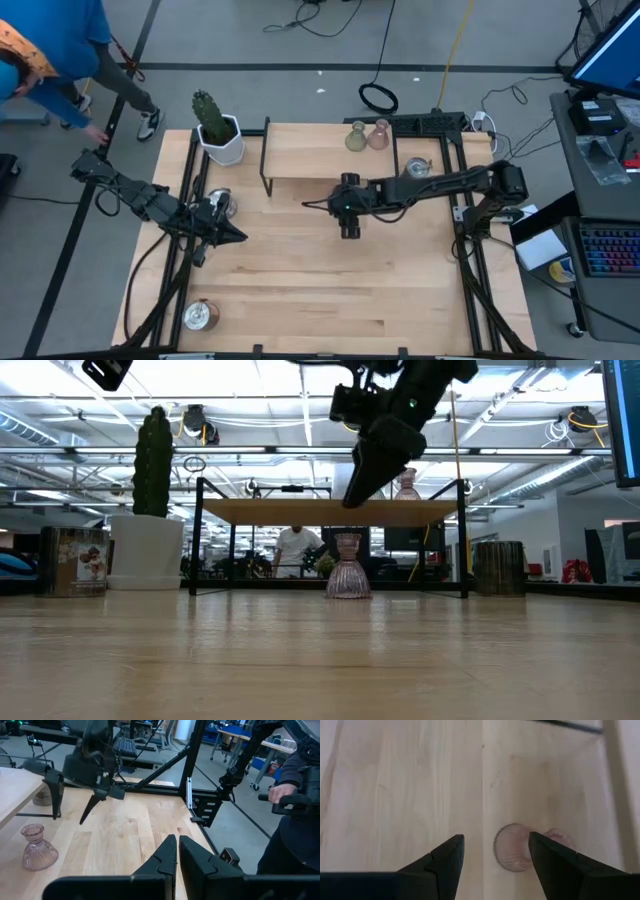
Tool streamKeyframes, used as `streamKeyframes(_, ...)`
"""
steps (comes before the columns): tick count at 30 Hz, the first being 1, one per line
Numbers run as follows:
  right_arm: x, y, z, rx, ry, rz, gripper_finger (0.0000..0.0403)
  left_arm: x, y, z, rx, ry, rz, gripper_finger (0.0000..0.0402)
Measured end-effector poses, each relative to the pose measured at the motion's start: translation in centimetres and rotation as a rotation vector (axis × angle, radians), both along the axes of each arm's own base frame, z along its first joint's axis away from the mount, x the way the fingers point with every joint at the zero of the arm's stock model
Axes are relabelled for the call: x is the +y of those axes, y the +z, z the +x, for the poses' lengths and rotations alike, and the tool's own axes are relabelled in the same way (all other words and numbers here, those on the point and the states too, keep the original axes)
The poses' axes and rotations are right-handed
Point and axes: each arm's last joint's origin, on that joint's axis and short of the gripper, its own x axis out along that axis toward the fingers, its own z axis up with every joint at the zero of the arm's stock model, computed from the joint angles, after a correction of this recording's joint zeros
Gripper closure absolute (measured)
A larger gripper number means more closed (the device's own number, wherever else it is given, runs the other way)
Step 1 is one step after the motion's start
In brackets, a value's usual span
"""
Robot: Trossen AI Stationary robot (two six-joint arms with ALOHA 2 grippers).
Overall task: Pick & Place candle stick holders
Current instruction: Put the pink scented candle on the shelf
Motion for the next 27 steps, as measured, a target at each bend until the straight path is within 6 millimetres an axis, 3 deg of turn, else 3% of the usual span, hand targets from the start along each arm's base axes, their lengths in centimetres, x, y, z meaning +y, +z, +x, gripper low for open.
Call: streamKeyframes(27,-1.2,-2.7,0.9,-0.007,-0.078,-0.037,0.0187,0.0,0.0,0.0,0.002,0.001,-0.005,0.0380)
